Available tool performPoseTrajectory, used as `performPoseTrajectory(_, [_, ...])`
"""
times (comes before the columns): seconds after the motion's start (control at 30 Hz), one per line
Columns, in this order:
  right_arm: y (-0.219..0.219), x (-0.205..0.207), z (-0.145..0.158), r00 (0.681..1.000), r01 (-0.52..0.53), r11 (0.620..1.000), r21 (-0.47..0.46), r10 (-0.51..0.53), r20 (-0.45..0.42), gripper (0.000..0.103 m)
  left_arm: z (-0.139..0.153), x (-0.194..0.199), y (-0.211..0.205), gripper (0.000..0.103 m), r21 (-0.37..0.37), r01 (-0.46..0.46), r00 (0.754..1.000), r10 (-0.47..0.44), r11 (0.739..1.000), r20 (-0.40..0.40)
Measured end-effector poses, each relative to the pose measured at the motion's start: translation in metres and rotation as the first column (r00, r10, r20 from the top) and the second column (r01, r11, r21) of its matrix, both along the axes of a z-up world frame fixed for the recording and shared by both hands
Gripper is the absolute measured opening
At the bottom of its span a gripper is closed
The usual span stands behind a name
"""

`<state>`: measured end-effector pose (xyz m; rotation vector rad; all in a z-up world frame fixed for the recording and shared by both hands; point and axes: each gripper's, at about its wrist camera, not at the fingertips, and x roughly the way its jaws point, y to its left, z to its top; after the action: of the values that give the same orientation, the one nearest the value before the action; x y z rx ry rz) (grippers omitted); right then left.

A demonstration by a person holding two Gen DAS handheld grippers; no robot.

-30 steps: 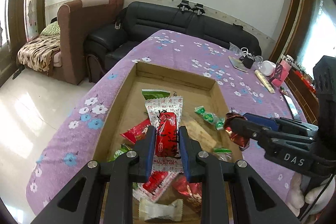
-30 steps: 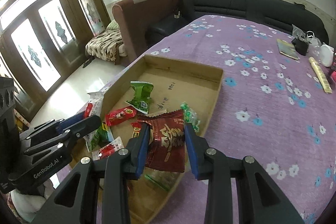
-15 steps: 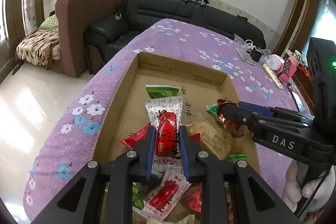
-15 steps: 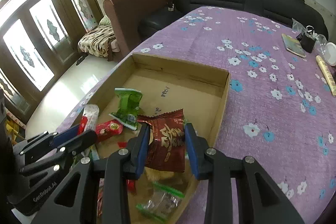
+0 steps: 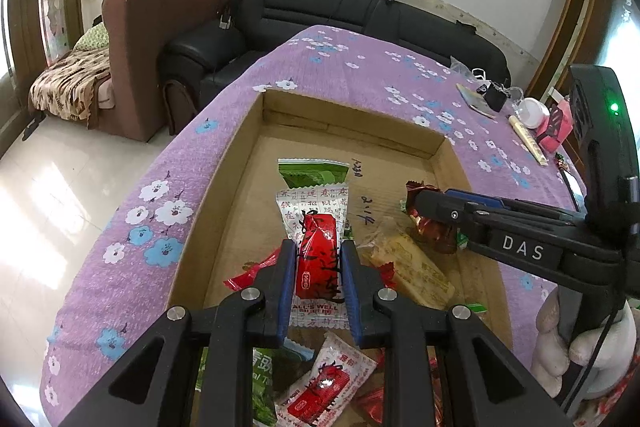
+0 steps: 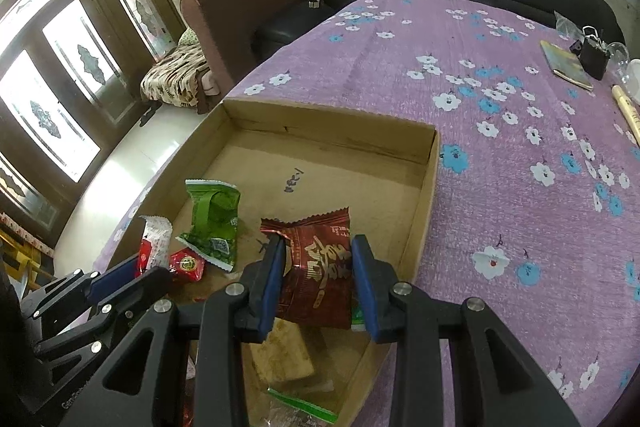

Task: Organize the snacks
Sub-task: 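Carry the candy and packet over the box and open both grippers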

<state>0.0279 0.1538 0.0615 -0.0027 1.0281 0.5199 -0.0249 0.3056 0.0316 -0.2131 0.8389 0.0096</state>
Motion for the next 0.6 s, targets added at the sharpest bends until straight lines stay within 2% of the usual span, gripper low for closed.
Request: performPoseTrajectory(0.6, [0.0029, -0.0001, 0.0015, 1.000, -0.013, 1.000, -0.002, 0.013, 0.018, 0.033, -0.0021, 0.0012, 0.0041, 0.023, -0.011, -0.018, 1.000, 0.018, 1.000, -0.001])
